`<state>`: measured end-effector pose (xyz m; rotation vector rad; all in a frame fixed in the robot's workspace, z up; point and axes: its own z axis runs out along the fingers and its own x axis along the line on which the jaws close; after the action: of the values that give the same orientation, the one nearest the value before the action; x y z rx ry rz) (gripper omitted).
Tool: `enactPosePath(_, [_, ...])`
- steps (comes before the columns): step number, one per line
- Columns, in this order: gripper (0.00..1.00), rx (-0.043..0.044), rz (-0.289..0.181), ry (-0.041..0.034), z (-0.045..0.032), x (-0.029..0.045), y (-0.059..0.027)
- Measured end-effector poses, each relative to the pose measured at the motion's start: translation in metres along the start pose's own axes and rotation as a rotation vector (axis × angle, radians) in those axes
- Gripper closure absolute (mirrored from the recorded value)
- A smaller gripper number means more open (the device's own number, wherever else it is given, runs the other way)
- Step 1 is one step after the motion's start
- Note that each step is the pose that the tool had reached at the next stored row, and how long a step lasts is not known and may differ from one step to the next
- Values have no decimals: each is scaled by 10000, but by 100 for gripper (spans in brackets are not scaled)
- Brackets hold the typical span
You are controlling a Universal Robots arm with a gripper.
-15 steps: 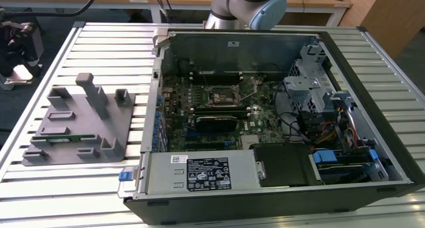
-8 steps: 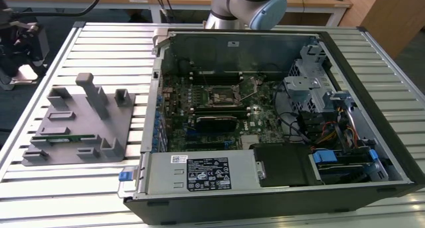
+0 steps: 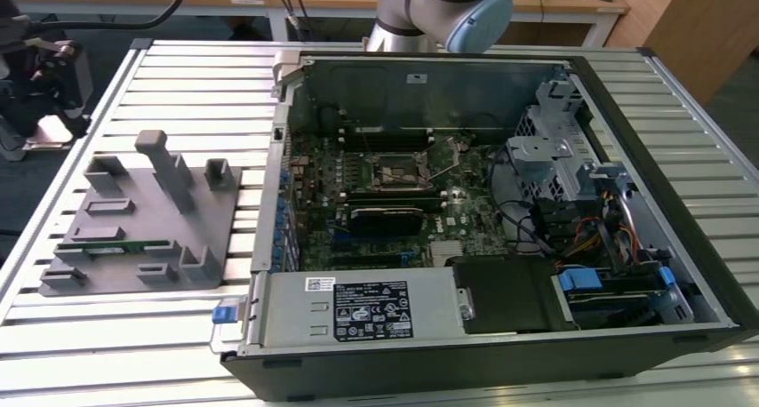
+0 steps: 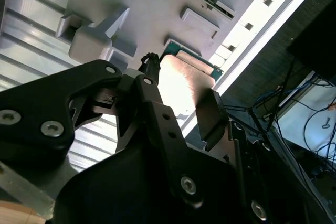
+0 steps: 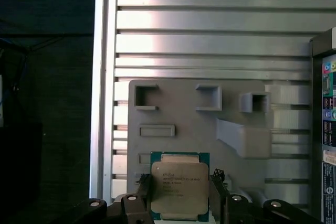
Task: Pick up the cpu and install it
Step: 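Pick up the cpu and move it towards the insertion slot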
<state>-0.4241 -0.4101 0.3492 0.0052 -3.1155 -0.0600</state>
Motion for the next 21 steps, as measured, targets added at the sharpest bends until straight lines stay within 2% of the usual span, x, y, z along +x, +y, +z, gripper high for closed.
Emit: enactPosePath(21, [47, 0, 0, 2, -4, -154, 0])
